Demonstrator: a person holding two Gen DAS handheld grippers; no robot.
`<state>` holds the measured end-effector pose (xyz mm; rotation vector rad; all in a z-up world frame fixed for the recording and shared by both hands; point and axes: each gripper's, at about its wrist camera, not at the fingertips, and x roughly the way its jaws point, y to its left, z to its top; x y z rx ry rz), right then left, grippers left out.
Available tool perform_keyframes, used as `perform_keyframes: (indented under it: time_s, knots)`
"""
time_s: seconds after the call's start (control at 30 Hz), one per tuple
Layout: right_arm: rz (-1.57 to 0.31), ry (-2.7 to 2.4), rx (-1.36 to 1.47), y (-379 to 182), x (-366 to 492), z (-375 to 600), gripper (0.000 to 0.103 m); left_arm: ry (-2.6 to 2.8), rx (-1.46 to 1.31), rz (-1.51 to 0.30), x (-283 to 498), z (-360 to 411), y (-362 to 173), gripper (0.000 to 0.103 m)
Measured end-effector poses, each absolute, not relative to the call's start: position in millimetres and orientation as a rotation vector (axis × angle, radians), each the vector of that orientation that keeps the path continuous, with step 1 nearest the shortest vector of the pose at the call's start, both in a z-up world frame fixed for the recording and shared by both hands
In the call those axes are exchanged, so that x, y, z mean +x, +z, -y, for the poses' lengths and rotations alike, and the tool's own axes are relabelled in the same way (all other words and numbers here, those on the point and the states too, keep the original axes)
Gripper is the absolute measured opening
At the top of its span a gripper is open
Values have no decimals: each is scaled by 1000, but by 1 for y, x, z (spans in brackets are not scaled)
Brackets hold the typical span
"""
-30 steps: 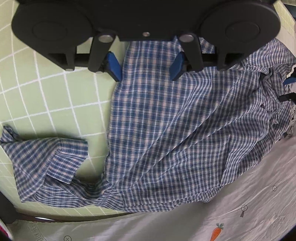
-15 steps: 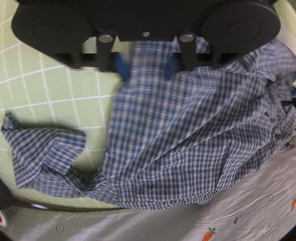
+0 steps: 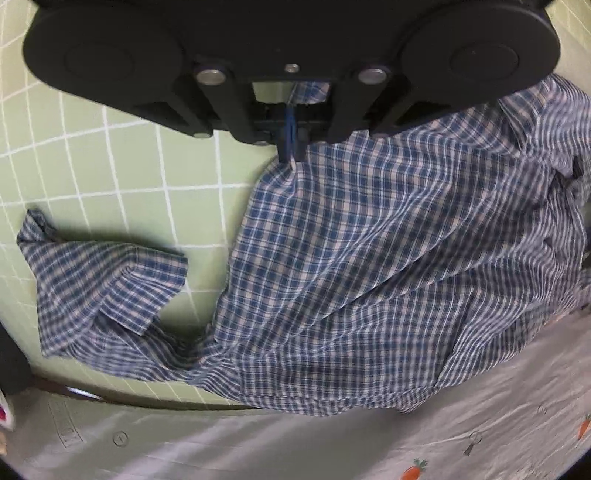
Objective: Fold clothes
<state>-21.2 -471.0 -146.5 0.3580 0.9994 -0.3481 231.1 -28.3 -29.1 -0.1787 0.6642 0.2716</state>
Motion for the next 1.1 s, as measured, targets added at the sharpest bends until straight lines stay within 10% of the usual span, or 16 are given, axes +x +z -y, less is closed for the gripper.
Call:
perform_keyframes:
  time_s: [0.3, 0.53, 0.83, 1.1]
  knots:
    - [-940, -355, 550, -138, -33, 476, 41, -43, -105, -920, 173, 94, -85, 58]
    - [-945, -363, 559, -134, -44, 464, 103, -178, -49, -1038, 141, 114, -112, 80]
    - [-956, -442, 679, -145, -73, 439, 100, -257, 6, -1121, 114, 113, -130, 80]
    - [-933, -360, 711, -143, -72, 419, 10, -253, 17, -1083, 90, 95, -120, 80]
